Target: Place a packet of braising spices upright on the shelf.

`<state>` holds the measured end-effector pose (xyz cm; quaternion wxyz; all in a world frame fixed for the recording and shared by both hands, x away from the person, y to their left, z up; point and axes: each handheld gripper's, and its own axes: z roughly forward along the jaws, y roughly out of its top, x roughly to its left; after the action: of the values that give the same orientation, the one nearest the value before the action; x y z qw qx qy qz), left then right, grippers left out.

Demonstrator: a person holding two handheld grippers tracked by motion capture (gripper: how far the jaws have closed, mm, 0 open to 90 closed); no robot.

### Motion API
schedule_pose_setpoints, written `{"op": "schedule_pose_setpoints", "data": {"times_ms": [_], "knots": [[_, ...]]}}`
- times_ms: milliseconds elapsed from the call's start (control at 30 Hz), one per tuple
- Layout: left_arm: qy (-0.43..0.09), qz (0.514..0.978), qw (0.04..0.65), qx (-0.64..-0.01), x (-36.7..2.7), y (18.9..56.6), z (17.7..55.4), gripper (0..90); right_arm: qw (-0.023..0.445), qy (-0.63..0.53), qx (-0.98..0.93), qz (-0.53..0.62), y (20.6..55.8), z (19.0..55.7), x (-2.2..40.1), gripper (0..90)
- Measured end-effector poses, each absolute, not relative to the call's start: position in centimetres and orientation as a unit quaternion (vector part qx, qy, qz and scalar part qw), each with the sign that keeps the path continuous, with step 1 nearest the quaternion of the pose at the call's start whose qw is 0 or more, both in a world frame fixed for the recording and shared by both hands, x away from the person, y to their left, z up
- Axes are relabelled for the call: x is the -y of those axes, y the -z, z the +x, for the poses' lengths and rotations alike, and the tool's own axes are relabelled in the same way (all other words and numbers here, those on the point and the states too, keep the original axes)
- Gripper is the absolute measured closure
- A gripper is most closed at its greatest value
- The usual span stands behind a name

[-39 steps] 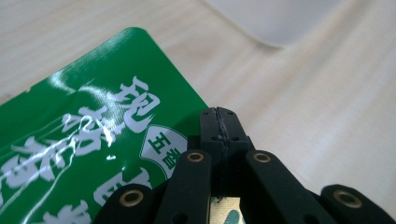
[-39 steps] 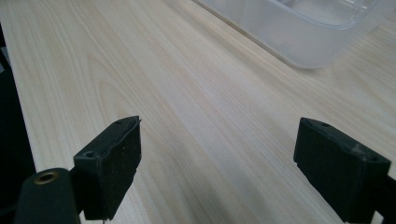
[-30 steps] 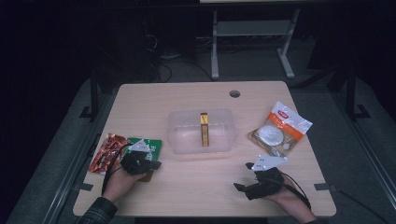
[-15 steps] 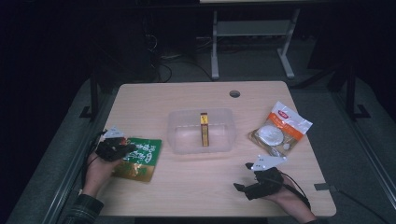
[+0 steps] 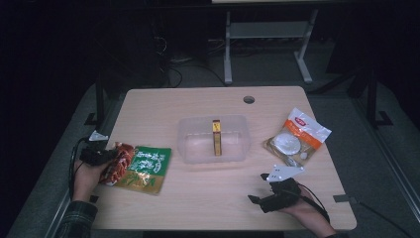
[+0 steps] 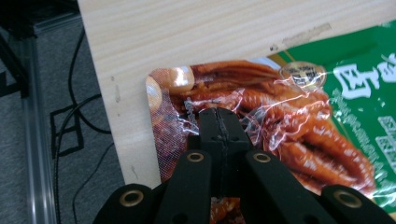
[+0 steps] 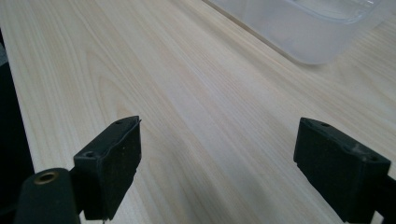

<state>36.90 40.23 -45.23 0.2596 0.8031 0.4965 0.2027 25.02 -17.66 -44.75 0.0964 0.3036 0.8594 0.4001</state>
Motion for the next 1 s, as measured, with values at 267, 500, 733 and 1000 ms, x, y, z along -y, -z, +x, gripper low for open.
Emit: {"op": "schedule_pose_setpoints", "data": {"times_ms": [267, 500, 733, 1000], "knots": [[-0.189, 0.827, 0.252, -0.466, -38.9, 45.3, 36.4, 90.0, 0.094, -0.398, -0.861, 0.303, 44.7, 25.0, 17.4, 14.5], [-0.162, 0.828, 0.278, -0.459, -37.6, 45.4, 35.0, 90.0, 0.095, -0.398, -0.862, 0.299, 44.7, 25.0, 17.3, 14.4], [-0.148, 0.836, 0.279, -0.449, -34.7, 45.2, 32.5, 90.0, 0.096, -0.399, -0.862, 0.298, 44.7, 25.0, 17.4, 14.5], [-0.149, 0.845, 0.282, -0.429, -33.8, 44.9, 31.4, 90.0, 0.086, -0.403, -0.864, 0.29, 44.6, 24.9, 16.5, 14.5]]}}
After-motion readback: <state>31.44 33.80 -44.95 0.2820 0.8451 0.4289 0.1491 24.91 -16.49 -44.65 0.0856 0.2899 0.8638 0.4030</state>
